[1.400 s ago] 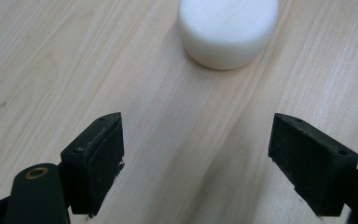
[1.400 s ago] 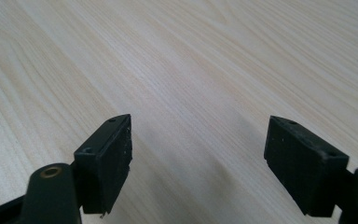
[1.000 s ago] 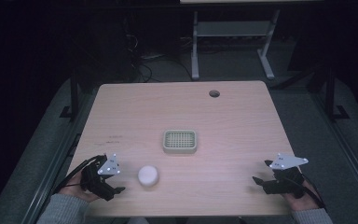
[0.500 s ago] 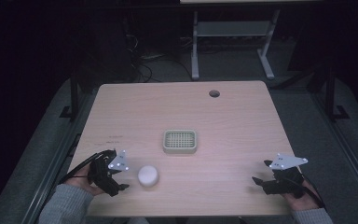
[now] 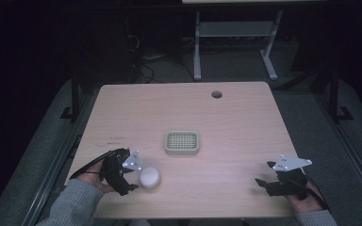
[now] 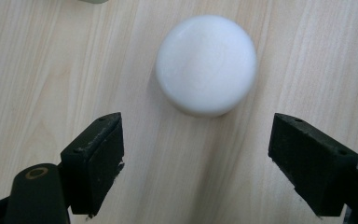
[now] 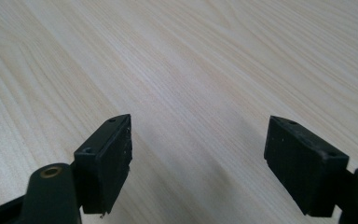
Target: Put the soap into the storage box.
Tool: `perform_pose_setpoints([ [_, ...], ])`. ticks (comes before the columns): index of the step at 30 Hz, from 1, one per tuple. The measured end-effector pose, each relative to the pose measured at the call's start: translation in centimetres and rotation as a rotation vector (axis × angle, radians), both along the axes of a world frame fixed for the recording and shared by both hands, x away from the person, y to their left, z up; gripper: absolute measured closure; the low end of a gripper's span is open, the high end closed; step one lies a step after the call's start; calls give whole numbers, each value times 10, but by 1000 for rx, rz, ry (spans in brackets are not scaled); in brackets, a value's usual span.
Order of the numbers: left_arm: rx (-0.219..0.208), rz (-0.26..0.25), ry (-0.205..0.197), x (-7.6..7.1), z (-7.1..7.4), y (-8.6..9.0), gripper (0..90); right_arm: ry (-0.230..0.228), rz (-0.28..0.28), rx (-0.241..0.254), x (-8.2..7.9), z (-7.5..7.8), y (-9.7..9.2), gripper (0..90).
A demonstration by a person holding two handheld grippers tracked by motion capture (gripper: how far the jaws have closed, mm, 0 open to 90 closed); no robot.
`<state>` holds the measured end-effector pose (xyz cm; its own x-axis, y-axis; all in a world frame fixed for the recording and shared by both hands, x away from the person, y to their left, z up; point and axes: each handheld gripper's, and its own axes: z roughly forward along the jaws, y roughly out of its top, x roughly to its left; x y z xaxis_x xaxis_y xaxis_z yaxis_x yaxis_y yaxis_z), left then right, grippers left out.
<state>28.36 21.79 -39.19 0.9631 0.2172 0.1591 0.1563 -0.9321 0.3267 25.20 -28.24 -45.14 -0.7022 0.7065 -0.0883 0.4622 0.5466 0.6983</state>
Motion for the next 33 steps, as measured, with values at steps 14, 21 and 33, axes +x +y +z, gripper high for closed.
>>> perform_pose_setpoints([
  [14, 22, -30, 31, 5, -2, -15, 179, -2, 0, 0, 0, 0, 0, 227],
  [21, 34, -46, 45, 7, -3, -22, 179, -1, -2, 4, 0, 0, -1, 227],
  [33, 61, -58, 73, 13, -7, -31, 179, -5, 2, -1, 0, 0, 0, 227],
])
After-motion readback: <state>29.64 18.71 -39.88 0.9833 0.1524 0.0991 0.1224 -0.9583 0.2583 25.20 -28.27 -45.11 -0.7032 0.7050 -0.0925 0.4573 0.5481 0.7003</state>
